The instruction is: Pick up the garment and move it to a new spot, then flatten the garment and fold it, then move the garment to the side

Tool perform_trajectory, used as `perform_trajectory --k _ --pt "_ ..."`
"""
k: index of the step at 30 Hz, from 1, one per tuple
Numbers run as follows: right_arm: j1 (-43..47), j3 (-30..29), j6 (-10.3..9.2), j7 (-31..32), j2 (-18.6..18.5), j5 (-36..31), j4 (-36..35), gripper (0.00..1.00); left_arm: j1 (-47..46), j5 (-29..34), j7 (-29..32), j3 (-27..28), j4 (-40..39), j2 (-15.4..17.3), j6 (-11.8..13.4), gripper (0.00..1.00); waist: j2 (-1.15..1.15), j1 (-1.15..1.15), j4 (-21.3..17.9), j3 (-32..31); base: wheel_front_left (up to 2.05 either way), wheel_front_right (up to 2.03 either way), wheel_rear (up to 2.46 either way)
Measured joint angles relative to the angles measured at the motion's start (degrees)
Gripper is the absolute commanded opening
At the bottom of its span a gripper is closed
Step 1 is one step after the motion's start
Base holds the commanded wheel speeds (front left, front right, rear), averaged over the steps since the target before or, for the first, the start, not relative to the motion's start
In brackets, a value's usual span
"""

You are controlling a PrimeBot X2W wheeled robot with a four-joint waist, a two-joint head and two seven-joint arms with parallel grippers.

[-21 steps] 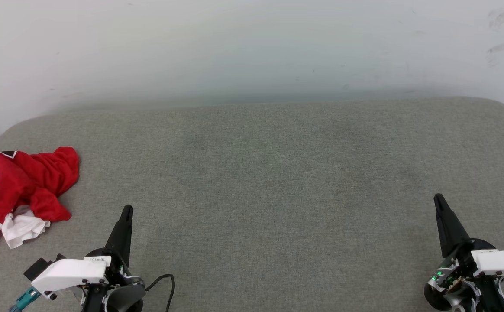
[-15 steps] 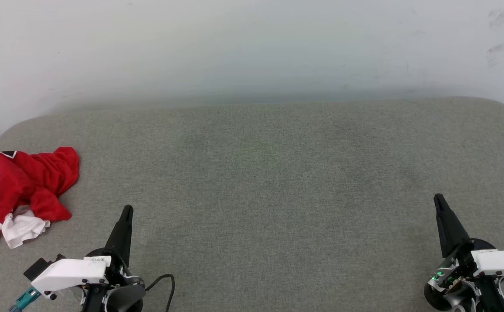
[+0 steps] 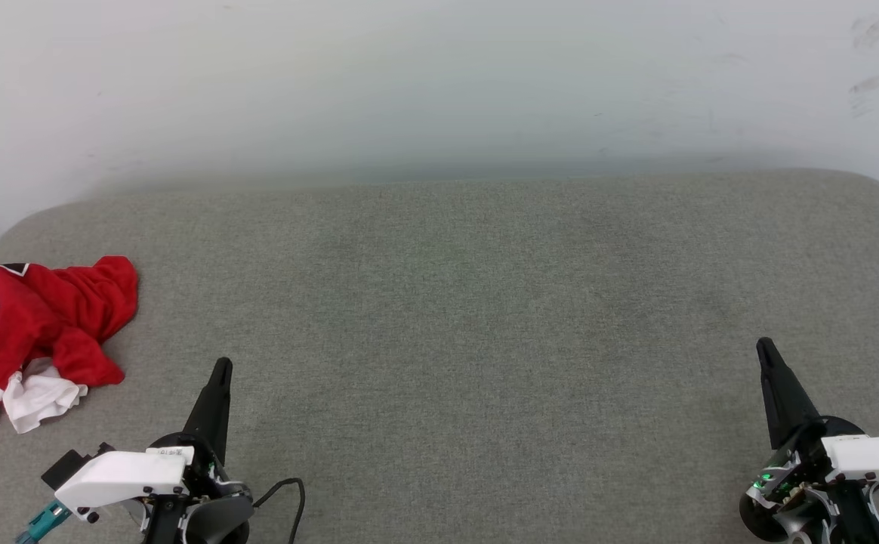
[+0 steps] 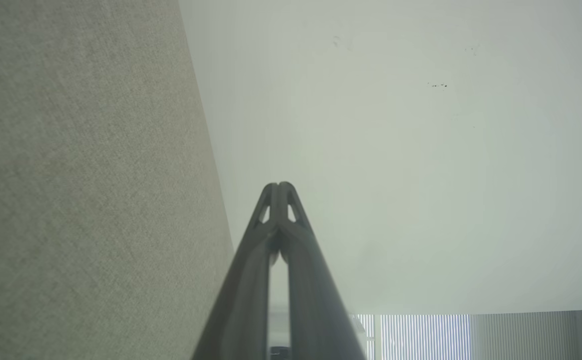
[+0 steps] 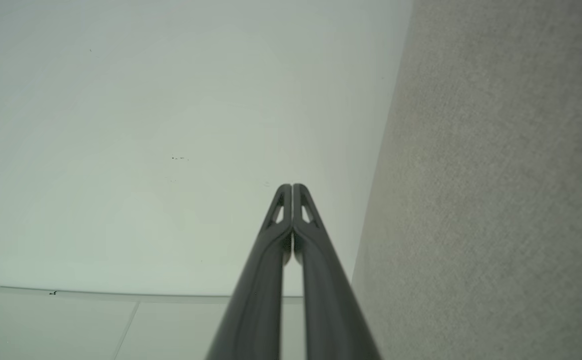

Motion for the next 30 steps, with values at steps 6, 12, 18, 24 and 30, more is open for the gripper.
perform_trajectory --k 6,12,18,24,30 --pt "0.00 0.00 0.00 0.00 0.00 0.00 0.00 0.00 0.00 0.00 0.00 0.00 0.00 0.00 0.00 0.00 0.00 0.00 0.00 0.00 0.00 0.00 0.00" --pt "0.00 0.01 0.00 0.00 0.00 0.00 0.00 0.00 0.00 0.00 0.00 -0.02 0.00 0.00 0.00 0.00 0.00 0.00 0.00 0.00 0.00 0.00 0.00" --pt "2.21 0.05 -0.02 -0.19 0.07 0.01 2.34 1.00 2.26 -0.01 -0.20 -0.38 2.26 -0.22 0.02 1.00 0.00 0.00 -0.01 0.01 0.00 0.00 0.00" --pt "2.74 -0.10 -0.02 -1.75 0.10 -1.65 2.42 1.00 2.66 1.31 -1.85 -0.44 1.26 -0.24 0.02 1.00 0.00 0.00 -0.05 0.05 0.00 0.00 0.00" --pt "3.19 -0.38 -0.02 -3.50 0.12 -6.23 1.19 1.00 3.09 5.88 -3.41 0.74 0.43 -0.23 0.45 1.00 0.00 0.00 -0.10 0.16 0.00 0.00 0.00"
